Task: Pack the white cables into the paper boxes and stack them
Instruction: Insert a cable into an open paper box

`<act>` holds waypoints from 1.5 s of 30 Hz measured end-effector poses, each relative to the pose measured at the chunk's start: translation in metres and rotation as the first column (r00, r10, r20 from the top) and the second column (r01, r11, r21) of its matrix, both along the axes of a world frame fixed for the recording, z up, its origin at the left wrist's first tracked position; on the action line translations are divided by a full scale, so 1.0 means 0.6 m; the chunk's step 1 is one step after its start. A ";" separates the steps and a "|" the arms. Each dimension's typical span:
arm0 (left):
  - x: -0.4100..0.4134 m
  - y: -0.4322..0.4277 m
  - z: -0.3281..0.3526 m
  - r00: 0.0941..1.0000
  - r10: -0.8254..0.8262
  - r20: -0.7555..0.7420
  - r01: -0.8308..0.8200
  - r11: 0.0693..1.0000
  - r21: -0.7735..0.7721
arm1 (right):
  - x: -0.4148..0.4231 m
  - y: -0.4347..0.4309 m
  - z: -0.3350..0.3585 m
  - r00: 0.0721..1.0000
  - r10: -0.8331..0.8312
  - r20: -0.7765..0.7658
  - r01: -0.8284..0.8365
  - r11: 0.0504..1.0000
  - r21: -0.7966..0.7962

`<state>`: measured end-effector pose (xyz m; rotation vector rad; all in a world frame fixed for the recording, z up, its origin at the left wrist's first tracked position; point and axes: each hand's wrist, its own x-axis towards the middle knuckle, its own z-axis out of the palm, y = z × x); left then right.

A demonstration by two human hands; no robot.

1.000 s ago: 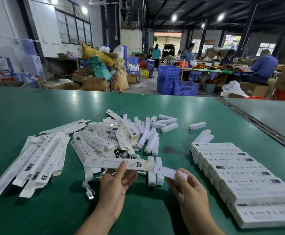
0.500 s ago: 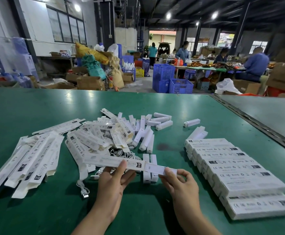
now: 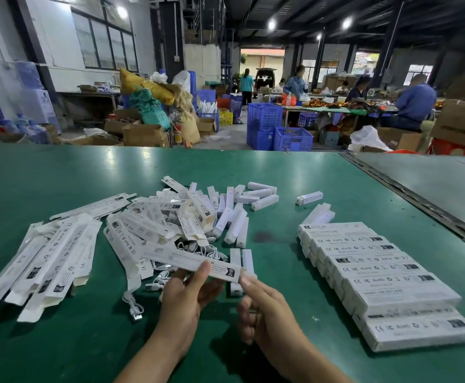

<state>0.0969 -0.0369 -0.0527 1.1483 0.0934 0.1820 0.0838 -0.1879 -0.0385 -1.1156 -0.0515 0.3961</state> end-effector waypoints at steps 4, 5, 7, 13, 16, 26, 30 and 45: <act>-0.004 -0.006 0.002 0.999 -0.050 -0.005 0.050 0.998 0.043 | -0.007 -0.004 0.012 0.981 0.193 0.002 -0.192 0.980 0.048; -0.005 -0.008 0.003 0.998 -0.063 -0.001 0.063 0.997 0.054 | -0.009 -0.007 0.014 0.968 0.250 0.019 -0.250 0.967 0.056; -0.007 -0.007 0.004 0.995 -0.098 0.000 0.097 0.993 0.062 | -0.010 -0.012 0.018 0.932 0.358 0.059 -0.362 0.929 0.075; -0.004 0.000 0.006 0.998 -0.057 -0.006 0.057 0.998 0.029 | -0.009 -0.016 0.009 0.901 0.405 0.155 -0.406 0.914 -0.026; 0.000 0.006 0.005 0.999 -0.008 -0.031 0.007 0.999 -0.046 | -0.004 -0.017 -0.007 0.919 0.036 0.393 0.069 0.966 -0.248; 0.011 0.018 0.000 0.995 0.075 -0.060 -0.084 0.984 -0.154 | 0.018 -0.033 -0.031 0.576 0.405 0.710 0.588 0.398 -0.704; 0.019 0.041 0.010 0.977 0.206 -0.053 -0.212 0.941 -0.263 | 0.017 -0.013 -0.037 0.510 0.609 0.607 0.641 0.201 -0.740; 0.031 0.050 0.007 0.976 0.204 -0.078 -0.219 0.915 -0.338 | 0.109 0.033 -0.029 0.540 0.704 0.461 0.623 0.034 -0.781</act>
